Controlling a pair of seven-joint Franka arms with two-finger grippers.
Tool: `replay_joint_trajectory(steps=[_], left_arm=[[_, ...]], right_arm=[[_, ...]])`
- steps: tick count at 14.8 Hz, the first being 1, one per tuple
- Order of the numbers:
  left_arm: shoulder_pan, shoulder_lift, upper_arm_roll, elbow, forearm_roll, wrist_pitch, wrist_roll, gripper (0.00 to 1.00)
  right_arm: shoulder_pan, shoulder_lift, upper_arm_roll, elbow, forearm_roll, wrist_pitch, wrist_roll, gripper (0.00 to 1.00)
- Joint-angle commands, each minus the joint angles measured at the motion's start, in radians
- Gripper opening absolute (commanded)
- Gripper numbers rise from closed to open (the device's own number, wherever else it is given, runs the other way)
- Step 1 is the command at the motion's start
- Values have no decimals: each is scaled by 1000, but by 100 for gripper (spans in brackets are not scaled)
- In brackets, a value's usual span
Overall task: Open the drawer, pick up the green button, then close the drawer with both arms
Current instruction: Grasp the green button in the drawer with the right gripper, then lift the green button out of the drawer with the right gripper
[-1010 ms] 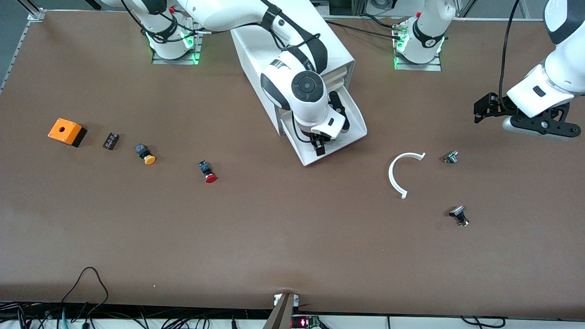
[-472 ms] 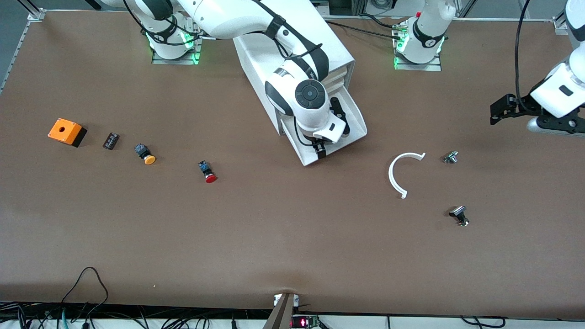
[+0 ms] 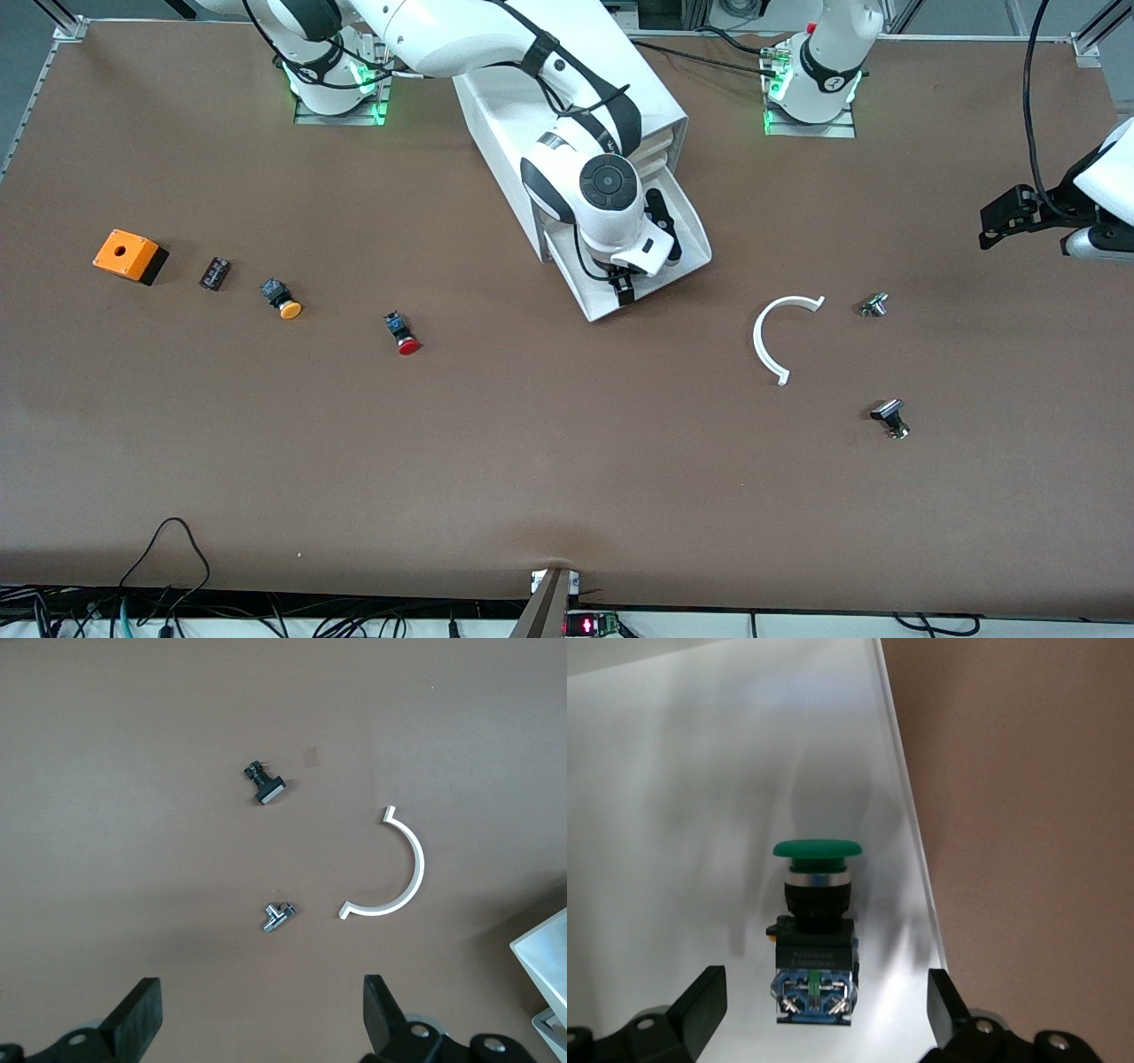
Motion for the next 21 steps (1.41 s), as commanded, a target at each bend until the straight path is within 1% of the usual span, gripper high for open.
replay_joint_trajectory(steps=[1,5,6,7,8,9,10,13,16,18,21], left_arm=[[1,24,-11,41,17,-27,-16,100],[1,24,-11,41,15,-25,-16,100],[1,24,-11,40,15,-25,-16,100],[1,24,-11,40,14,-25,-16,100],[1,24,-11,41,15,-25,-16,100],[1,24,-13,41,15,-25,-16,100],[1,24,-13,40,15,-25,-16,100],[0,24,-14,40,15,-25,-16,100],[0,24,-13,41,14,-25,-16,100],[0,24,-14,41,14,-25,-16,100],[0,24,-14,41,14,-25,-16,100]], right_arm=[[16,32,0,40,12,5,43,100],[19,32,0,40,7,4,41,100],[19,32,0,40,7,4,41,98],[19,32,0,38,6,4,40,89],[21,32,0,38,1,2,41,70],[25,32,0,38,-11,4,41,63],[28,32,0,38,-13,5,43,58],[22,30,-3,38,-13,23,41,47],[21,21,-7,41,-13,17,44,40],[17,12,-30,41,-13,7,44,30],[19,-10,-64,43,-11,-19,102,30]])
